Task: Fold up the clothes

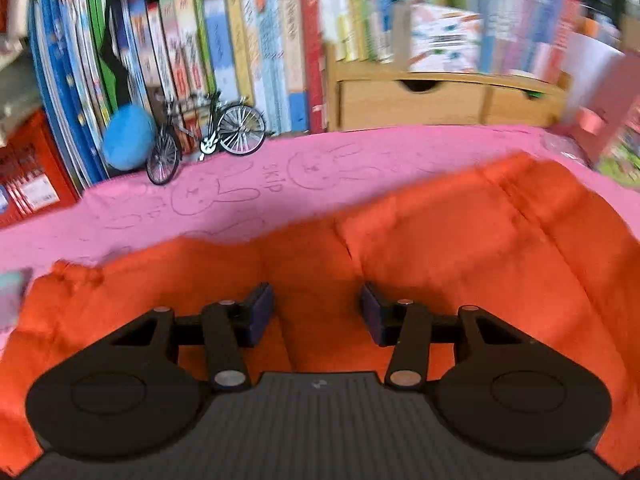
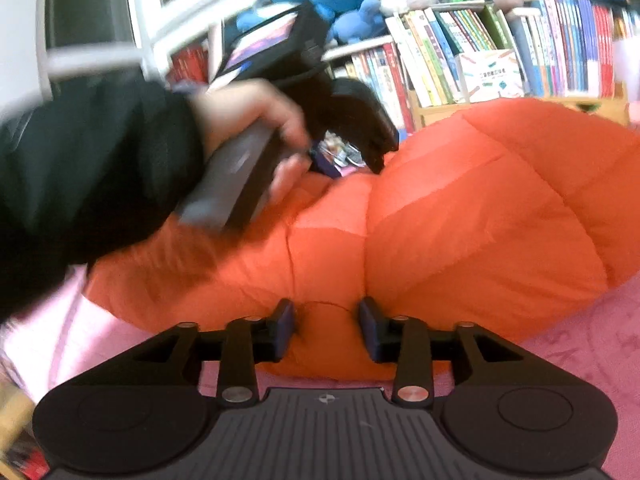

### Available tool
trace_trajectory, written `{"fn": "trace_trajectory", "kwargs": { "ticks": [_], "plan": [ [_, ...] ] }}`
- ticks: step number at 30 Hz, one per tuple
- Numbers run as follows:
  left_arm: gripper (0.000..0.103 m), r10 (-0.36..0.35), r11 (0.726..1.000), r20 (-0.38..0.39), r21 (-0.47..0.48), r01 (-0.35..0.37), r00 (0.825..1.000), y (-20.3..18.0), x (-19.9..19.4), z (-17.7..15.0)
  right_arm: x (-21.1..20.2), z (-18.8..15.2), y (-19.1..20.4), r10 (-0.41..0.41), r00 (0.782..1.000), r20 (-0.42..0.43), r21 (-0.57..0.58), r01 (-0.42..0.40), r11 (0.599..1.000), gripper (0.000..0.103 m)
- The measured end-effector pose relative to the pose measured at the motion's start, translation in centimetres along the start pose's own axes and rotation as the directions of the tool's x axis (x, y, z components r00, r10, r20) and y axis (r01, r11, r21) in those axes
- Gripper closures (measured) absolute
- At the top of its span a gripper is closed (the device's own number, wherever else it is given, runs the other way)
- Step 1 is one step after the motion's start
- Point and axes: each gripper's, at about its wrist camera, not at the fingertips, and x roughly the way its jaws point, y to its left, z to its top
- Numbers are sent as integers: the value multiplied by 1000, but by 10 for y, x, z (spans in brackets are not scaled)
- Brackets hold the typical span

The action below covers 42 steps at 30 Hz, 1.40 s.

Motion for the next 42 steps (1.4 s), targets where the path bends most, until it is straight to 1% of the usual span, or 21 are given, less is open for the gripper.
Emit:
{"fn": "trace_trajectory", "kwargs": {
  "ticks": [2,3,4,6,7,8,11,13,15,17,20,22,25,28,29,35,42],
  "plan": [
    [53,-2,1000,47,27,1,999,1,-23,-19,-13,0,-14,48,998,41,49,-50,998,57],
    [52,-3,999,68,37,0,998,0,-35,-29,-21,-1,-21,53,996,65,63,-57,996,57],
    [50,-11,999,88,34,8,996,0,-45,-39,-31,0,-27,37,995,96,68,-43,997,57],
    [47,-23,999,123,24,20,992,-2,-60,-57,-52,1,-42,-14,985,169,90,-2,996,51],
    [46,-26,1000,138,19,24,990,-4,-65,-66,-62,2,-50,-42,979,200,117,19,993,46],
    [46,-15,1000,152,18,13,988,-6,-66,-73,-67,3,-57,-65,975,212,142,35,989,41],
    [46,15,1000,183,-7,-14,983,-12,-68,-85,-70,3,-69,-111,972,205,200,69,977,40],
    [46,25,999,188,-48,-16,982,-13,-69,-89,-71,3,-77,-142,970,199,239,92,967,40],
    [46,28,996,190,-86,-12,981,-13,-73,-93,-73,3,-85,-172,966,192,277,115,954,37],
    [46,44,995,199,-100,-24,979,-16,-77,-97,-75,4,-93,-202,962,184,314,137,940,29],
    [46,80,993,224,-108,-57,971,-25,-91,-104,-77,4,-105,-245,955,169,369,170,914,28],
    [43,89,992,230,-110,-65,969,-27,-91,-108,-79,4,-114,-274,949,158,404,191,894,27],
    [41,75,991,228,-125,-47,971,-22,-80,-112,-78,2,-120,-320,937,142,450,227,864,27],
    [41,62,990,227,-136,-32,972,-19,-79,-115,-76,-1,-123,-353,927,128,466,258,846,25],
    [41,59,990,226,-136,-29,972,-18,-78,-116,-75,-1,-124,-357,926,123,469,263,843,24],
    [41,19,986,219,-165,18,975,-10,-75,-119,-57,10,-127,-316,943,100,468,236,851,18],
    [41,0,983,219,-180,40,976,-6,-74,-121,-33,29,-132,-278,959,56,484,217,848,11]
  ]
}}
